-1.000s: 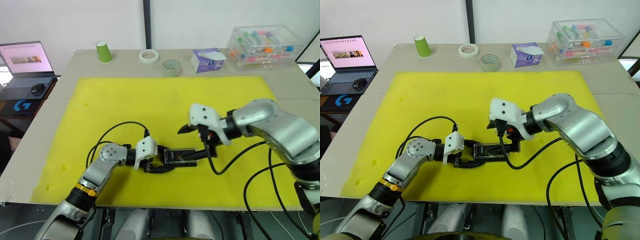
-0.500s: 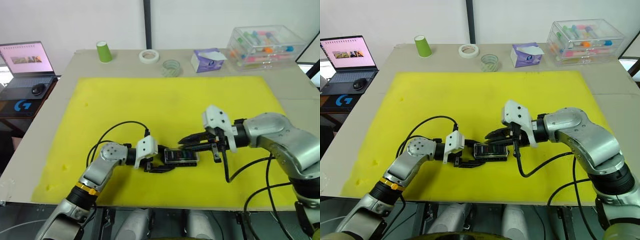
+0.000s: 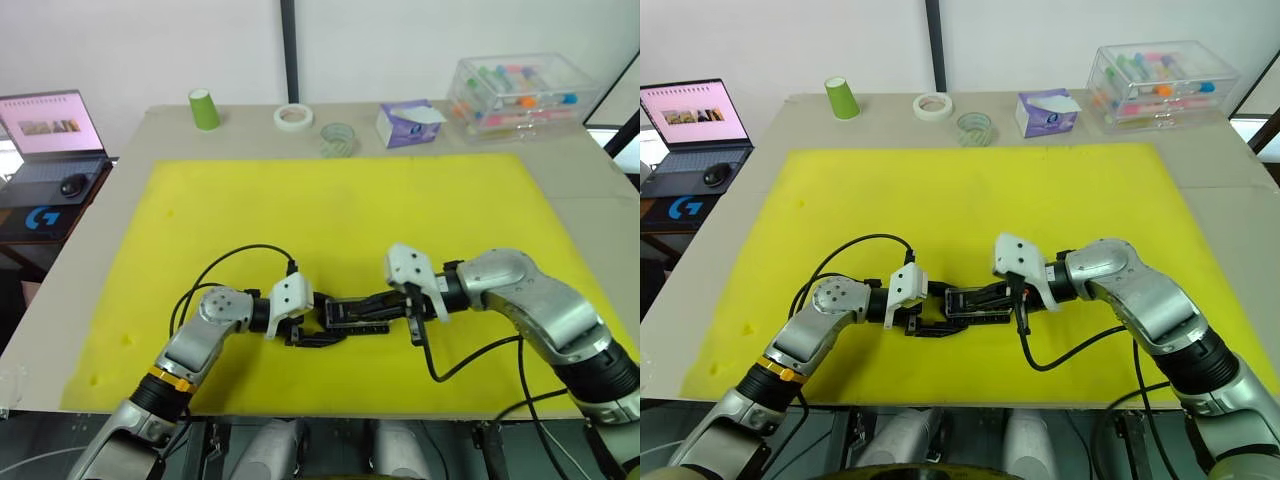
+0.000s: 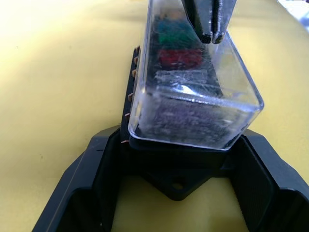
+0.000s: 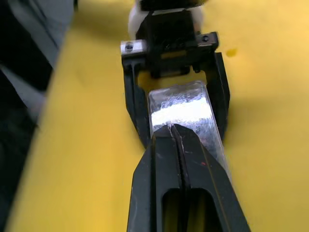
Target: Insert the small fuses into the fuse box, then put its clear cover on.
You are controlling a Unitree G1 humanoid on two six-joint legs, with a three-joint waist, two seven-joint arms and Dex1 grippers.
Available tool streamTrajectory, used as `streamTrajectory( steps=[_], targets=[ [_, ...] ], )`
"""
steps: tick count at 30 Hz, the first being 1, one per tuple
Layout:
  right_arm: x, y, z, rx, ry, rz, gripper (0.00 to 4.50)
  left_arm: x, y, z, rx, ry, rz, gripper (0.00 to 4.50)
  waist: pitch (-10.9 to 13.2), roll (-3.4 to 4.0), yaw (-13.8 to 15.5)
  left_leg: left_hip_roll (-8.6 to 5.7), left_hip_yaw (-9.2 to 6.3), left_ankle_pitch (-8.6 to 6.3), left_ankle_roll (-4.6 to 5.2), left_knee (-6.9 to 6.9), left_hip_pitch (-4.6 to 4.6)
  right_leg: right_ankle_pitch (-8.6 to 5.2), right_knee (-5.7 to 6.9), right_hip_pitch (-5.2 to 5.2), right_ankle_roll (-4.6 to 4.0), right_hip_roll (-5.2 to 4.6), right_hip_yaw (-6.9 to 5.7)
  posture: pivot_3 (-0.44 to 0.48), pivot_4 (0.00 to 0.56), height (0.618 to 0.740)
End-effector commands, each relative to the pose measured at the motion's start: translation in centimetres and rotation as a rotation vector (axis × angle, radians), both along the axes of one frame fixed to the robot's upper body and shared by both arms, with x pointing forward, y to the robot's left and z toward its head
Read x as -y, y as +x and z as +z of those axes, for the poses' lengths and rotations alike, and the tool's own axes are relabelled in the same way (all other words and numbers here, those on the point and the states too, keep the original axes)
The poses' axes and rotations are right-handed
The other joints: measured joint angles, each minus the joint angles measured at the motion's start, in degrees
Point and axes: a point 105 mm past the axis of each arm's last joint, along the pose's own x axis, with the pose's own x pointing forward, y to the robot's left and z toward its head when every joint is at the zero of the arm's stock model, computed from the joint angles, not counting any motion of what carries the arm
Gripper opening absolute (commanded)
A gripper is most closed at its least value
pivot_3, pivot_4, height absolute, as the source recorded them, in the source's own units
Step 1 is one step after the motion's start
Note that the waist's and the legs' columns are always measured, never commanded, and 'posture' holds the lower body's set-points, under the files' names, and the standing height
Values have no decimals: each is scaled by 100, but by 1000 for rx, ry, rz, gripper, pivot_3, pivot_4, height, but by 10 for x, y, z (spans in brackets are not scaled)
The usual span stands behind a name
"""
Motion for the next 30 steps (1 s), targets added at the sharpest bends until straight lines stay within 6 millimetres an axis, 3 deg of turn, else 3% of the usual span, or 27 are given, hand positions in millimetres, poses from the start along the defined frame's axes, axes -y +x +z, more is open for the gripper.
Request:
streamTrajectory(
  steps=[1,9,15,20,25,30],
  targets=[
    [24,12,-30,-101,-99,-154,22,-1,-8,-10,-32,34,-22,2759,-16,-28,5,0,1,-15,26,-30,41,0,-15,33,0,7,0,0,150,740],
    [13,18,10,-108,58,-181,22,-4,-9,-10,-23,41,-23,2759,-18,-30,12,2,-3,-5,2,-36,46,-1,-25,36,-1,15,6,0,150,740],
    [14,20,6,-109,45,-191,22,-1,-9,-10,-19,35,-20,2759,-17,-28,15,3,-2,-4,2,-39,29,-1,-25,18,-2,14,8,0,150,740],
    [11,17,36,-86,143,-157,22,-6,-4,-8,-31,37,29,2759,-9,-24,16,3,-2,-4,2,-39,23,-1,-26,14,-2,13,9,0,150,740],
    [20,14,52,-39,124,-148,0,-15,-5,2,-10,37,45,4424,-5,-18,5,3,-3,-2,-2,-38,-11,-1,-25,-20,-2,13,9,0,150,740],
    [30,12,65,0,105,-148,0,-32,-13,7,0,69,51,4467,-2,-15,0,6,-2,4,-11,-37,-49,1,-18,-61,-5,9,8,0,150,740]
  ],
)
